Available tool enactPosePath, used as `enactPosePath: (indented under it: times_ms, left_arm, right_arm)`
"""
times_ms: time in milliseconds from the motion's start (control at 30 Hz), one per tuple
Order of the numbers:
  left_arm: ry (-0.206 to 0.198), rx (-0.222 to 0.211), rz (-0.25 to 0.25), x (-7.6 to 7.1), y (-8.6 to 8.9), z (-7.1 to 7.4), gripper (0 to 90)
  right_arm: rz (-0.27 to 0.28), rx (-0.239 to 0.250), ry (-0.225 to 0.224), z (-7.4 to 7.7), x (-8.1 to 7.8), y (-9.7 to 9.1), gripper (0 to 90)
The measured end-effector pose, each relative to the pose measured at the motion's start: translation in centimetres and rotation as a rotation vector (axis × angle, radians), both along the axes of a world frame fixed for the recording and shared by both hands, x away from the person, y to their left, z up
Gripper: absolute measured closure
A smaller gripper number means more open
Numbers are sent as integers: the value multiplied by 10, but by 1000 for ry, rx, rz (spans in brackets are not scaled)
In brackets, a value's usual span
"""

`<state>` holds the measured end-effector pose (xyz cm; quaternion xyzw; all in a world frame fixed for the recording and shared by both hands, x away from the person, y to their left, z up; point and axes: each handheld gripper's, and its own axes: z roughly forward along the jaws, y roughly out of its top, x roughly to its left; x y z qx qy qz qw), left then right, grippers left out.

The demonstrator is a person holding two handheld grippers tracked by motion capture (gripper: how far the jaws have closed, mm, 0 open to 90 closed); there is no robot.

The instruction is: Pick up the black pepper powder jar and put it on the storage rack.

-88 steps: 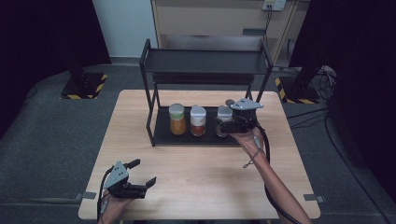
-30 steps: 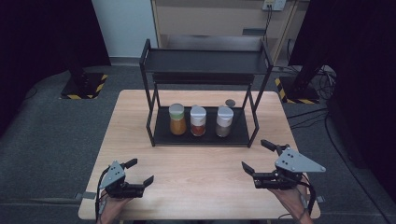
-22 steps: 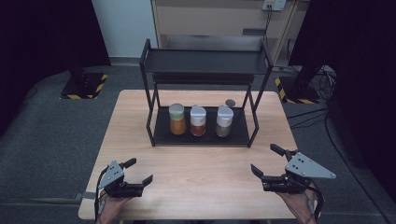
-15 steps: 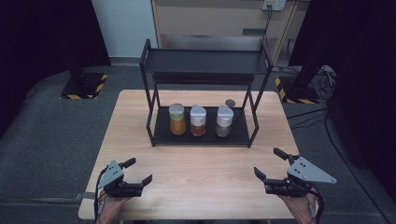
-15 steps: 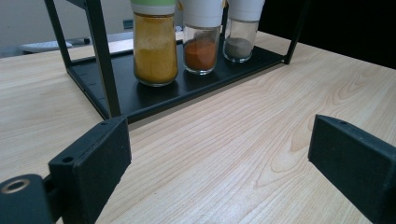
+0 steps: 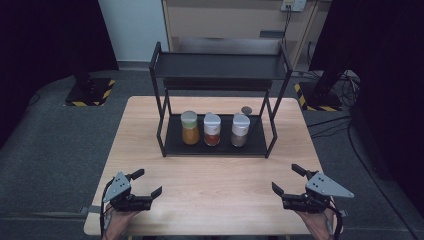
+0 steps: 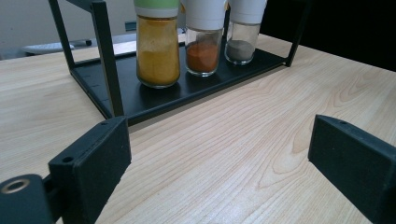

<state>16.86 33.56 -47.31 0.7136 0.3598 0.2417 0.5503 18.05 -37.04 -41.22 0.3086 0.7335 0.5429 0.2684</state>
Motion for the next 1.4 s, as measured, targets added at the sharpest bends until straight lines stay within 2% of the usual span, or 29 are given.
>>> enactPosePath:
  times_ms: [600,867,1100,1400]
  left_arm:
    - [-6,-5,-5,0,0,-1,54]
    - [-8,-1,-13,1,0,-1,54]
    - [-11,4,-30,3,-2,0,54]
    - [-12,3,-40,4,-2,-1,54]
  right_arm:
    - [3,-2,47,-25,12,-2,115]
    - [16,-18,59,-31,16,0,116]
    - [22,-12,60,-36,20,-2,118]
    - [32,-23,65,-36,21,-1,118]
